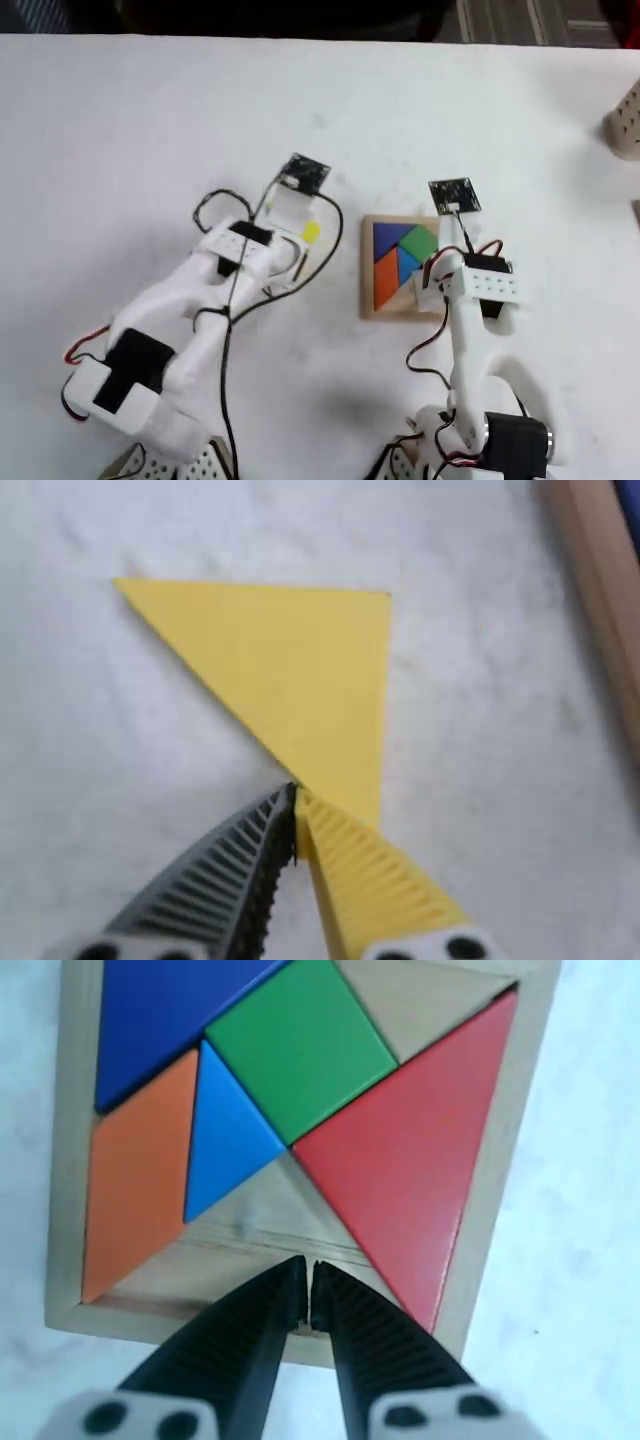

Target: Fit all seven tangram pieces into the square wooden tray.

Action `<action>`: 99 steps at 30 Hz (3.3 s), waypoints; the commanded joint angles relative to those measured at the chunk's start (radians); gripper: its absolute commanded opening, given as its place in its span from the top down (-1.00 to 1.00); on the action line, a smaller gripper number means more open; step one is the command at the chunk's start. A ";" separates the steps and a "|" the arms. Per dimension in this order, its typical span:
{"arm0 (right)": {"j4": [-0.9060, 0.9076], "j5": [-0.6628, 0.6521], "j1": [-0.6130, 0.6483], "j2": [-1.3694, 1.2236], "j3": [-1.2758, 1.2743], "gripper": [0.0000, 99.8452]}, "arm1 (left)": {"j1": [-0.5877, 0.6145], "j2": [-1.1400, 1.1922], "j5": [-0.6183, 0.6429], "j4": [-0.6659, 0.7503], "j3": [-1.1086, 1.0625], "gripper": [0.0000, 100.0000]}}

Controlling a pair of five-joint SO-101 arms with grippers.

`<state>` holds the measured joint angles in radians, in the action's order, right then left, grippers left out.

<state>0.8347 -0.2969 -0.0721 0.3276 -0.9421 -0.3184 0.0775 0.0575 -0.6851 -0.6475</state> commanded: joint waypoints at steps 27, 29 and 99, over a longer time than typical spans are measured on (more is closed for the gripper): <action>-0.016 -0.015 -0.015 0.044 0.008 0.97 | 0.102 0.062 0.012 0.354 0.167 0.96; -0.018 -0.015 -0.015 0.044 0.008 0.97 | 0.105 0.119 0.012 0.356 0.224 0.96; 0.018 -0.163 -0.093 0.054 -0.061 0.97 | -0.010 -0.073 -0.707 0.183 0.038 0.47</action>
<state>0.8362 -0.4150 -0.1550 0.3475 -1.0065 -0.3184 0.0545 -0.6022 -0.5025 -0.6414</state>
